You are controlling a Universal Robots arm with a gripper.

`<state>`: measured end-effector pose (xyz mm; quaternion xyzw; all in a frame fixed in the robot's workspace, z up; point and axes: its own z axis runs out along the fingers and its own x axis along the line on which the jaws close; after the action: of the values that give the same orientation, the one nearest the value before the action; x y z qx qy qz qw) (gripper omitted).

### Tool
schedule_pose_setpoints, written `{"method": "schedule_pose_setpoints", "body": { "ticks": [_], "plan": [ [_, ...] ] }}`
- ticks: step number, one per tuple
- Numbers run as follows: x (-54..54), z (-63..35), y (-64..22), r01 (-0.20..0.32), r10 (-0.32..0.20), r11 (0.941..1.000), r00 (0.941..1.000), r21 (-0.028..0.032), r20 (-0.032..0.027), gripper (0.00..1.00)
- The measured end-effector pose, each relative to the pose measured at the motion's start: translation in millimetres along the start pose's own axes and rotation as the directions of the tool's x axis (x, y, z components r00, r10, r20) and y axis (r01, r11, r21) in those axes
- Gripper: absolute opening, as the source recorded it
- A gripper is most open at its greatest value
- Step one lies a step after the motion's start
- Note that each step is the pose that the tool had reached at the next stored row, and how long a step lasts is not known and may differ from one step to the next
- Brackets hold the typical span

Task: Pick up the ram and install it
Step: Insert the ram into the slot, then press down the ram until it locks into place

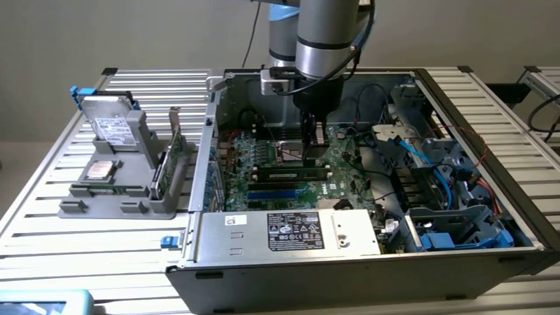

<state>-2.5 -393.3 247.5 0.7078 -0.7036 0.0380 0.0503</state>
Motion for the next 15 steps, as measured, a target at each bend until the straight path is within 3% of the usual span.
{"method": "schedule_pose_setpoints", "body": {
  "ticks": [7, 11, 15],
  "plan": [
    [0.0, 0.0, 0.0, 0.0, 0.0, 1.0, 1.0, -0.0025, 0.0001, 0.27],
    [0.0, 0.0, 0.0, 0.0, 0.0, 1.0, 1.0, -0.0038, 0.0001, 0.12],
    [-0.1, 0.8, -0.6, 0.001, -0.001, 1.0, 1.0, -0.0046, 0.0005, 0.11]
  ]
}}
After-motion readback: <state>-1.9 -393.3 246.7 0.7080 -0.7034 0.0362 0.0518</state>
